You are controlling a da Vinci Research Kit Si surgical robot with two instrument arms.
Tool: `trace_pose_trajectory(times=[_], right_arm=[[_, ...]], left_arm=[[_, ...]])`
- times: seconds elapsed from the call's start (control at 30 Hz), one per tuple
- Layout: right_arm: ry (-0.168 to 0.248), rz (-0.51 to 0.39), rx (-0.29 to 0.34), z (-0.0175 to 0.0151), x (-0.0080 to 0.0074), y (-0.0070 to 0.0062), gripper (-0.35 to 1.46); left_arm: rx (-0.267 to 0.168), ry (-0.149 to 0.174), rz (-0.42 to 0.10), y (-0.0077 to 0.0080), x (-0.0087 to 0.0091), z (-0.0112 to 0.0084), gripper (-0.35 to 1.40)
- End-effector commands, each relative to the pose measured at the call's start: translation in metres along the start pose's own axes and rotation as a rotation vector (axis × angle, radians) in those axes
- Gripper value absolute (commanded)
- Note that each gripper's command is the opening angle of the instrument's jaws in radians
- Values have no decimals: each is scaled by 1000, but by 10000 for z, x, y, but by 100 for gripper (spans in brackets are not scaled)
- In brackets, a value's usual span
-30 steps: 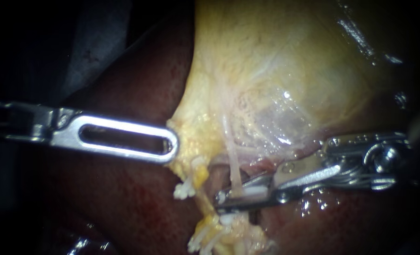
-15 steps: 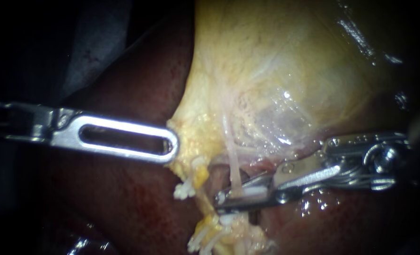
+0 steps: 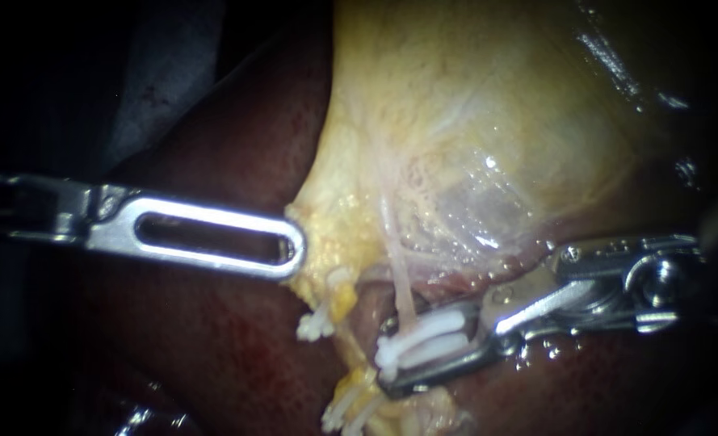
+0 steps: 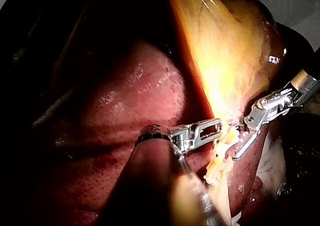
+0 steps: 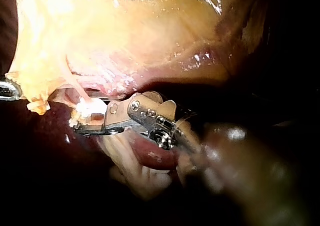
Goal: Going back second clip right tube
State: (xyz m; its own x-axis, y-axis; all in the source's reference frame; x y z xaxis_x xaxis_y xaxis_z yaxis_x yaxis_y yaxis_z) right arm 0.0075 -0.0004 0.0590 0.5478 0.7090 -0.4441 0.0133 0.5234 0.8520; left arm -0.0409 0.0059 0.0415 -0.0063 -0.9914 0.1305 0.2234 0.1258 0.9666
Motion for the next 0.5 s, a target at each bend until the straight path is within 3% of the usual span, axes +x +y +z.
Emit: trace_pose_trajectory(times=[0.03, 0.5], right_arm=[[1, -10, -2, -2, 1, -1, 45], [57, -63, -77, -50, 10, 2, 47]], left_arm=[[0, 0, 0, 0, 0, 0, -35], [0, 0, 0, 0, 0, 0, -35]])
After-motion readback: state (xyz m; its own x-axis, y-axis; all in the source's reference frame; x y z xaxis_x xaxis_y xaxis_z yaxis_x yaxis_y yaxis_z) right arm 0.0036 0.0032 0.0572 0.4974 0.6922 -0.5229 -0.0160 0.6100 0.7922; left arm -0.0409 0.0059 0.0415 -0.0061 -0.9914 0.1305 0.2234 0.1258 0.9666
